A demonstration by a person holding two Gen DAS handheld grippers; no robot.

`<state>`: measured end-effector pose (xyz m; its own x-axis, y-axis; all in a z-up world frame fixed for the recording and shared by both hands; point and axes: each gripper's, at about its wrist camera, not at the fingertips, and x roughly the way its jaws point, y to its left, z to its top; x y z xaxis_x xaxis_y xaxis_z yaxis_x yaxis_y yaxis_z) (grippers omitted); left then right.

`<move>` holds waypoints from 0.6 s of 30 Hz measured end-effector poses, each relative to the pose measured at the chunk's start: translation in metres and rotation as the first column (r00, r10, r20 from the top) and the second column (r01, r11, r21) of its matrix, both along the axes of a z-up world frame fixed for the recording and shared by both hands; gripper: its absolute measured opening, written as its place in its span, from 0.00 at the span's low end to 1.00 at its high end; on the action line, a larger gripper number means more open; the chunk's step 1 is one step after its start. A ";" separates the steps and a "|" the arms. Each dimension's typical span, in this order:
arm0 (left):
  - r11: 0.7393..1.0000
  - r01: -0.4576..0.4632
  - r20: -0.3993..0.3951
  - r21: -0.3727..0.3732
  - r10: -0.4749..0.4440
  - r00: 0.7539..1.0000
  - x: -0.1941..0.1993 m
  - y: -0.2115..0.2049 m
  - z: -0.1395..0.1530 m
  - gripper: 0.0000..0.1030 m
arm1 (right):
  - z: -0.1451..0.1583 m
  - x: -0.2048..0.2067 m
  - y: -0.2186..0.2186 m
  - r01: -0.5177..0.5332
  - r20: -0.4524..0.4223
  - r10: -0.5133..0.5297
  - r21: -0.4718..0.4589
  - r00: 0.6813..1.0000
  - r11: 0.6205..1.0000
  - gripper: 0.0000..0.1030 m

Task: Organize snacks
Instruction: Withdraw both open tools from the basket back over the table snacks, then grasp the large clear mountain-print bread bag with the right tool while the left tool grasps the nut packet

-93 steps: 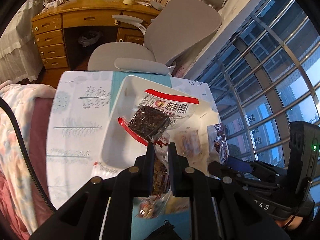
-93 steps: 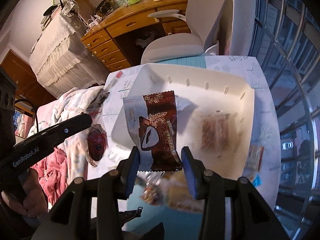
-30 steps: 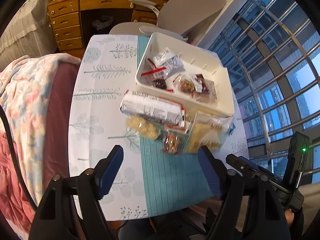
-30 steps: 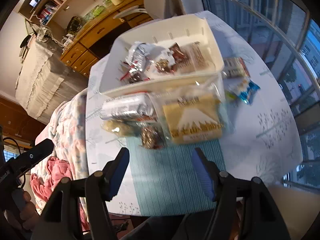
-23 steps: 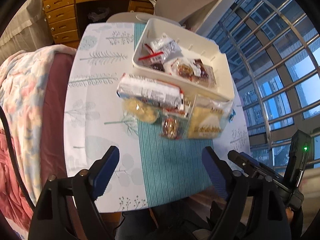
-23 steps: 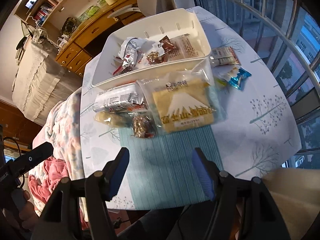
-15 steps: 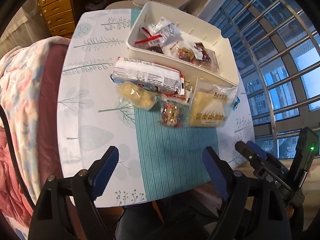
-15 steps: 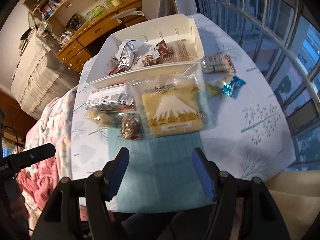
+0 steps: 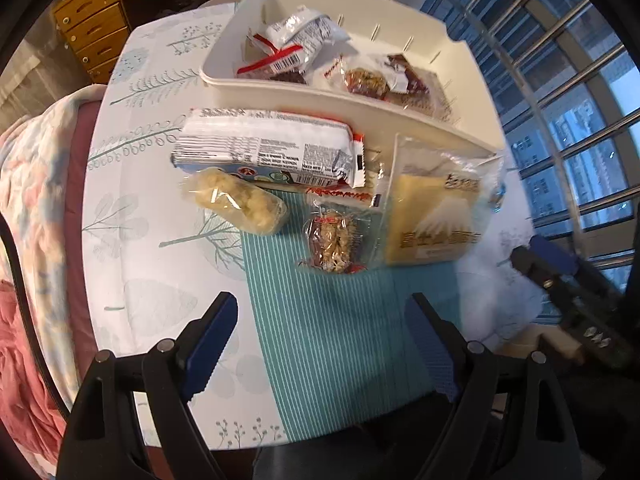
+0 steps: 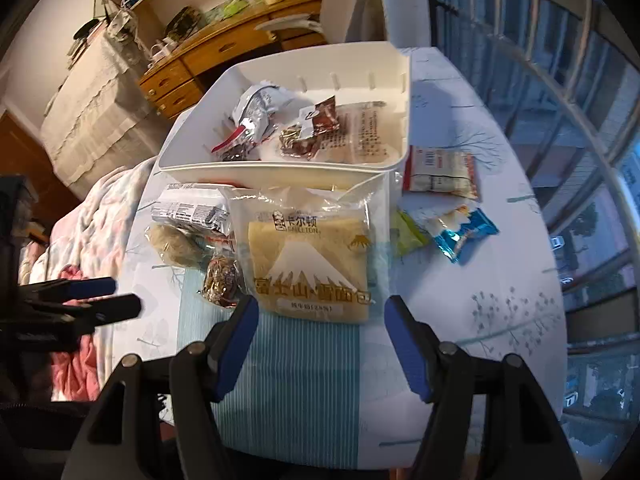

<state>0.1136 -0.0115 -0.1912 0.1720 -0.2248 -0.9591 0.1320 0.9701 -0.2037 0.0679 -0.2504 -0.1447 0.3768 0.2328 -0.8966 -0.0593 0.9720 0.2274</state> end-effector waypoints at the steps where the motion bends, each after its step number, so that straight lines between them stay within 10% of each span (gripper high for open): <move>1: 1.000 0.000 -0.007 0.004 0.000 1.000 0.002 -0.003 -0.006 0.82 | -0.002 0.004 -0.001 -0.013 -0.007 0.013 0.011 1.000 1.000 0.64; 18: 0.991 -0.133 -0.019 -0.029 0.132 0.991 0.035 -0.015 -0.077 0.79 | -0.062 0.058 -0.011 -0.169 -0.153 0.192 0.153 0.969 0.974 0.79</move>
